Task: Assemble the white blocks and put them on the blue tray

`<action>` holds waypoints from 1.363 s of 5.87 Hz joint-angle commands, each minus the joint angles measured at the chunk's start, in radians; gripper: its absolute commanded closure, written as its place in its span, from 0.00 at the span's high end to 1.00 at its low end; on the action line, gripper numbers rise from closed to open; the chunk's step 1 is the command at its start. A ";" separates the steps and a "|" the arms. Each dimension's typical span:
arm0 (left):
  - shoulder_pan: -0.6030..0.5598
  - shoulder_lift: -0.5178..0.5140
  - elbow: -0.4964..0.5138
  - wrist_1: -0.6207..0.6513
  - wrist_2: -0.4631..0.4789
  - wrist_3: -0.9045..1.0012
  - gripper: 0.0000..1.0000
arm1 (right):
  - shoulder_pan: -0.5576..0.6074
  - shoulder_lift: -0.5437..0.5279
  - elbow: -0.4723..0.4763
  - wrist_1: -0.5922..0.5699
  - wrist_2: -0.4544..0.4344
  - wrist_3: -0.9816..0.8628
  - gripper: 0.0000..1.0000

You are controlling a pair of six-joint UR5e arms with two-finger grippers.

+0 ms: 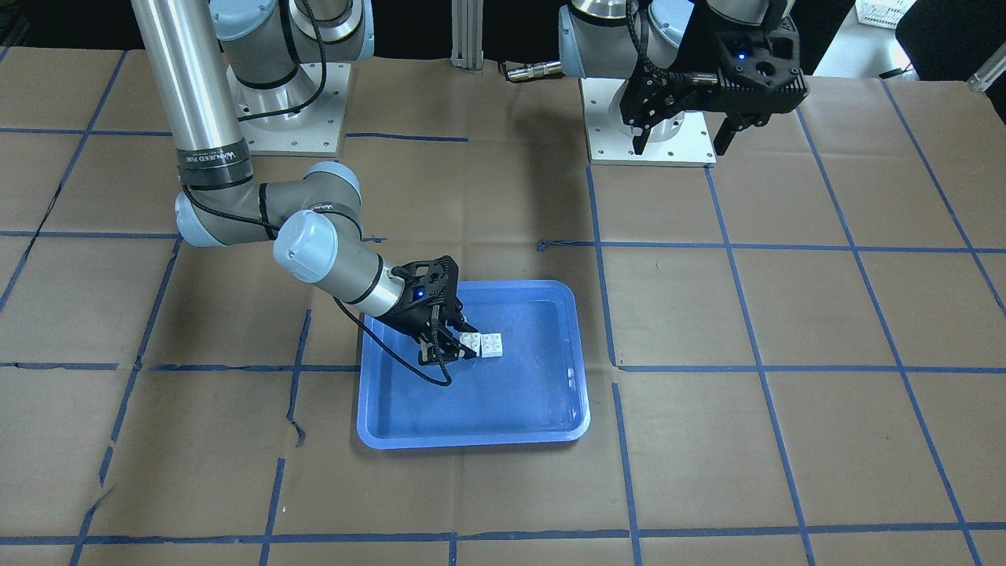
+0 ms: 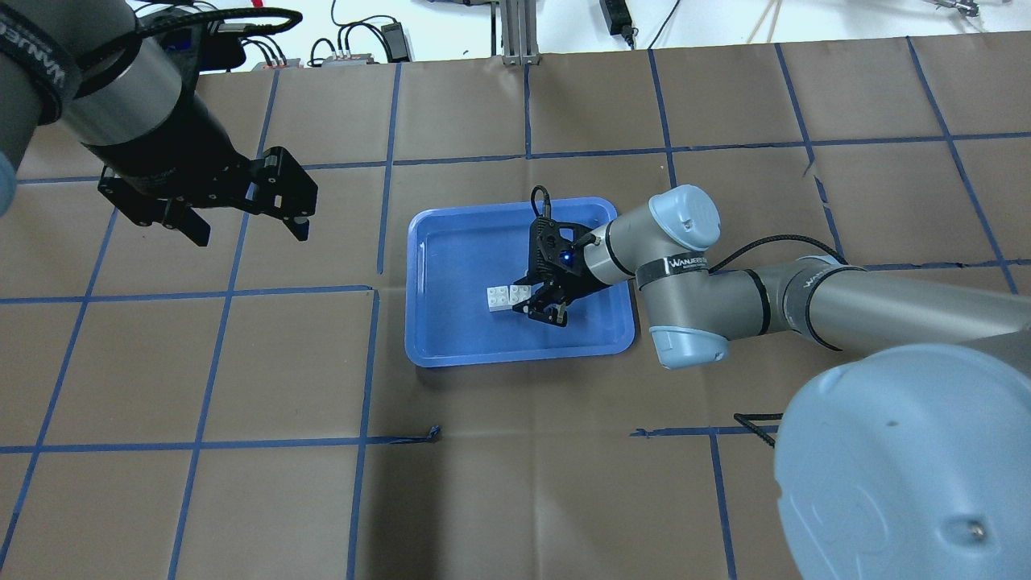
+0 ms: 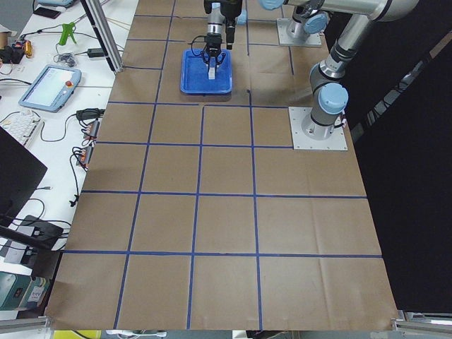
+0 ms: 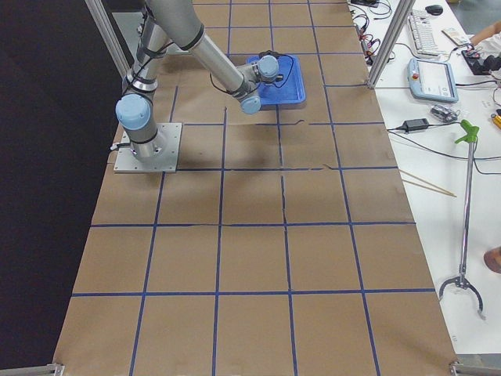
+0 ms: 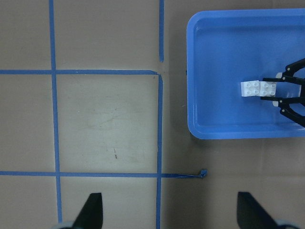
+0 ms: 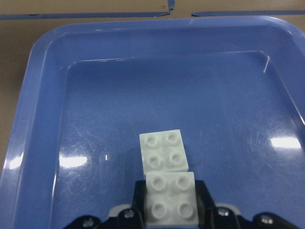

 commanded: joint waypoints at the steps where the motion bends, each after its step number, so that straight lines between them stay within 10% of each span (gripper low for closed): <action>1: 0.000 0.000 0.000 0.000 -0.002 0.000 0.99 | 0.002 0.001 0.000 -0.017 -0.001 0.021 0.36; 8: 0.000 0.000 -0.002 -0.002 -0.002 0.002 0.99 | 0.002 0.001 0.012 -0.018 0.001 0.021 0.37</action>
